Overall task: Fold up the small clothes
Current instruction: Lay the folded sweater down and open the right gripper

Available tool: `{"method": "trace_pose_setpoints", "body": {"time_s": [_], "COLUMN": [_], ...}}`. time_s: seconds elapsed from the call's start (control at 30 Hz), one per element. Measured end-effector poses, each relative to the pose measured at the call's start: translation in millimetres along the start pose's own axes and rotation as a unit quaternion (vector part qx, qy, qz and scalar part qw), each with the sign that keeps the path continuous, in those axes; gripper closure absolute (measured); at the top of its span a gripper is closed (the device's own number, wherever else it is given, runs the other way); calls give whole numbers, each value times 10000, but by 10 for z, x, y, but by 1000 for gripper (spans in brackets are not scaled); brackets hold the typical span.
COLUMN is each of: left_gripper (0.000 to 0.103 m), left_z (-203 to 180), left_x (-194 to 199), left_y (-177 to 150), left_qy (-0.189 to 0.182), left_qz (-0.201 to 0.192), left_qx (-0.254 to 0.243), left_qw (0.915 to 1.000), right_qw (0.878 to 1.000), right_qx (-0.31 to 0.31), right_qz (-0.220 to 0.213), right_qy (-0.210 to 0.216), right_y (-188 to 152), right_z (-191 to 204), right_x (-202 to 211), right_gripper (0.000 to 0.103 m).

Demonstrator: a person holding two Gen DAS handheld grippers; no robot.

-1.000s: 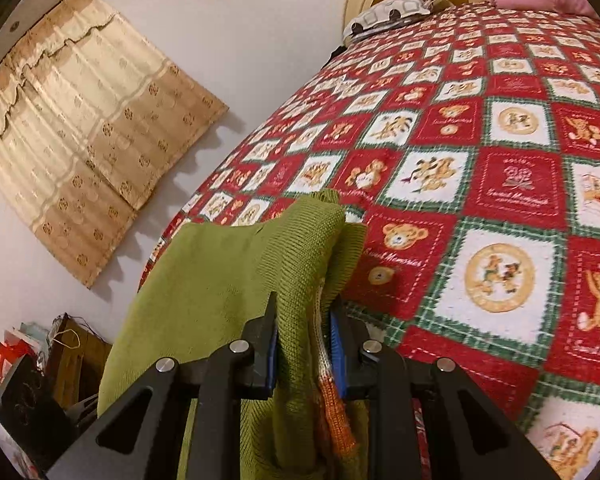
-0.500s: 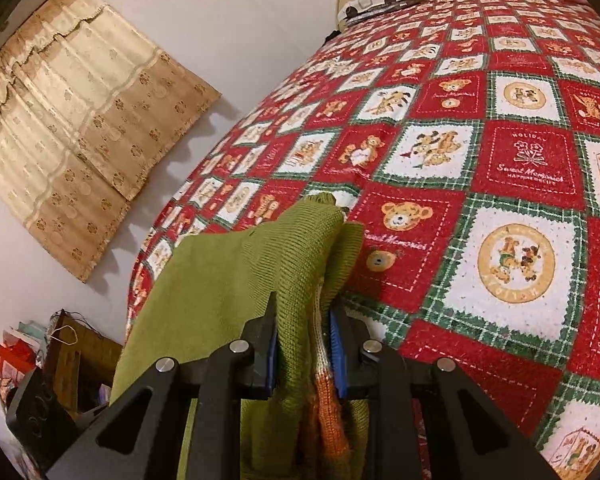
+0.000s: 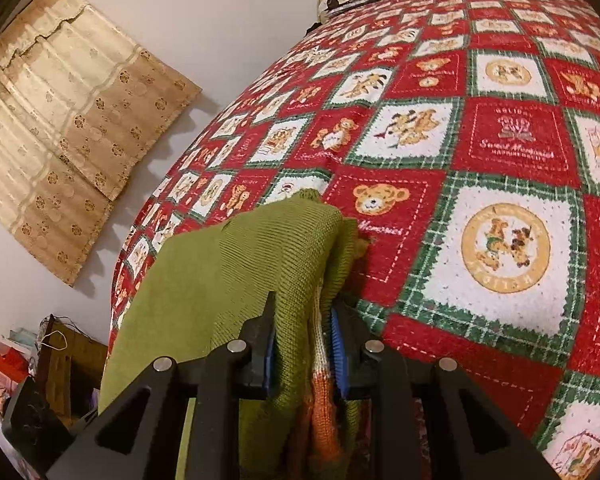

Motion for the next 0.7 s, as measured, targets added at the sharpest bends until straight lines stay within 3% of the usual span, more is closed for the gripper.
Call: {"method": "trace_pose_setpoints", "body": {"time_s": [0.17, 0.23, 0.37, 0.5, 0.63, 0.7], "left_gripper": [37, 35, 22, 20, 13, 4], "left_z": [8, 46, 236, 424, 481, 515], "left_x": [79, 186, 355, 144, -34, -96], "left_y": [41, 136, 399, 430, 346, 309], "left_qy": [92, 215, 611, 661, 874, 911], "left_qz": [-30, -238, -705, -466, -255, -260], "left_qx": [-52, -104, -154, -19, -13, 22], "left_qw": [9999, 9994, 9955, 9967, 9958, 9955], "right_qw": [10000, 9999, 9972, 9932, 9894, 9887], "right_qx": [-30, 69, 390, 818, 1386, 1465], "right_qz": [14, -29, -457, -787, -428, -112], "right_qy": [-15, -128, -453, -250, 57, -297], "right_y": [1, 7, 76, 31, -369, -589], "right_z": [-21, -1, 125, 474, 806, 701], "right_x": [0, 44, 344, 696, 719, 564], "right_gripper": [78, 75, 70, 63, 53, 53]}}
Point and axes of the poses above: each gripper's, at about its wrist camera, not at the fingertips, and x roughly against the way its jaws point, z to its left, y to its top, the point moved 9 cm from there along -x, roughly the way its jaws point
